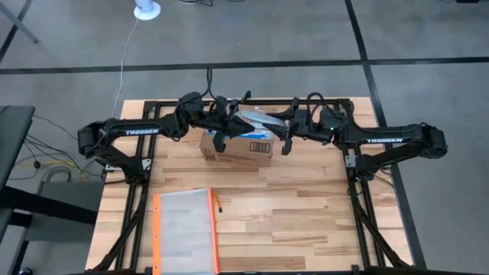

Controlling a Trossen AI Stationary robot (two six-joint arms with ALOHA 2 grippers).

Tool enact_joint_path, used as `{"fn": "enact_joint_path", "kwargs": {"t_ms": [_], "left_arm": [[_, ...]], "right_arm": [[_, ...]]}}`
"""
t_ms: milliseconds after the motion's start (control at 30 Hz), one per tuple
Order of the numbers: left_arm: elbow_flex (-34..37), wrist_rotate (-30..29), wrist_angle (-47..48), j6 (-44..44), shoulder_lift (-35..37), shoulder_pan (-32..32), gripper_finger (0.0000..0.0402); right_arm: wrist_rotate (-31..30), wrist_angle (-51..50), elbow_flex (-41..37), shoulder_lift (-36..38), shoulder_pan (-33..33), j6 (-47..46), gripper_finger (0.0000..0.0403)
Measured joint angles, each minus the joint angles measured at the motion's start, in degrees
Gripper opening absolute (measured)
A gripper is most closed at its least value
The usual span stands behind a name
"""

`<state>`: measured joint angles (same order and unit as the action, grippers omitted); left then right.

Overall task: Unpack boxes
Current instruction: Open the cardboard box with the silver cutter

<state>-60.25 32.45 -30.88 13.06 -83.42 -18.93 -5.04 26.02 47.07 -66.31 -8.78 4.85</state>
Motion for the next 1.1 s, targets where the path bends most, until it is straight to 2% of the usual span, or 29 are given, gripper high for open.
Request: {"fn": "enact_joint_path", "kwargs": {"t_ms": [267,533,667,767,967,1100], "left_arm": [[-0.08,-2.88,3.70,-5.07,3.01,-1.23,0.0023],[-0.08,-3.43,2.69,-3.12,2.77,-1.12,0.0100],[-0.01,-4.16,-4.18,-2.07,2.69,-0.65,0.0137],[0.01,-6.88,-6.63,-3.13,2.71,0.56,0.0155],[-0.02,-9.31,-6.11,-4.97,2.69,1.32,0.0168],[0.00,-11.30,-6.41,-5.62,2.64,1.34,0.0168]], "right_arm": [[0.05,-1.67,-0.04,2.54,-0.42,-0.25,0.0116],[0.64,4.48,-0.07,2.52,0.99,-0.14,0.0116],[0.81,7.52,-0.03,1.82,1.45,-0.36,0.0116],[0.86,7.93,-0.02,0.54,1.70,-0.86,0.0116],[0.97,13.52,-0.02,-1.67,2.72,-1.53,0.0116],[1.21,13.27,0.00,-1.63,2.77,-1.51,0.0116]]}}
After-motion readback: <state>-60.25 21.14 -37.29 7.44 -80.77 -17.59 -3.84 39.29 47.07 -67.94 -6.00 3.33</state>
